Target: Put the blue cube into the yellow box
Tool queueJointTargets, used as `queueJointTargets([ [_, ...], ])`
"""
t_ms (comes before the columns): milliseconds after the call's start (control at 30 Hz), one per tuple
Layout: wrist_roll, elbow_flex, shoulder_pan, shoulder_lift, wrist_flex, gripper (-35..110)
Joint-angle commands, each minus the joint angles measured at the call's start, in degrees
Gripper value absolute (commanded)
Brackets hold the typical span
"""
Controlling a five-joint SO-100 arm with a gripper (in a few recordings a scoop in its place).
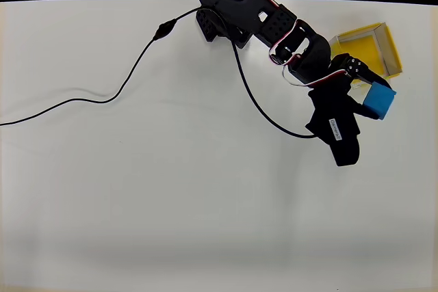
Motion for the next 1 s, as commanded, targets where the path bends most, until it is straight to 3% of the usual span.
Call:
queueJointTargets([
  [0,0.35,-1.85,-6.59,2.46,-2.55,21],
  [300,5.19,-2.29,-14.59,-3.08,0.88,22],
  [967,10.55,-5.10,-18.19,-10.28,11.51,22],
])
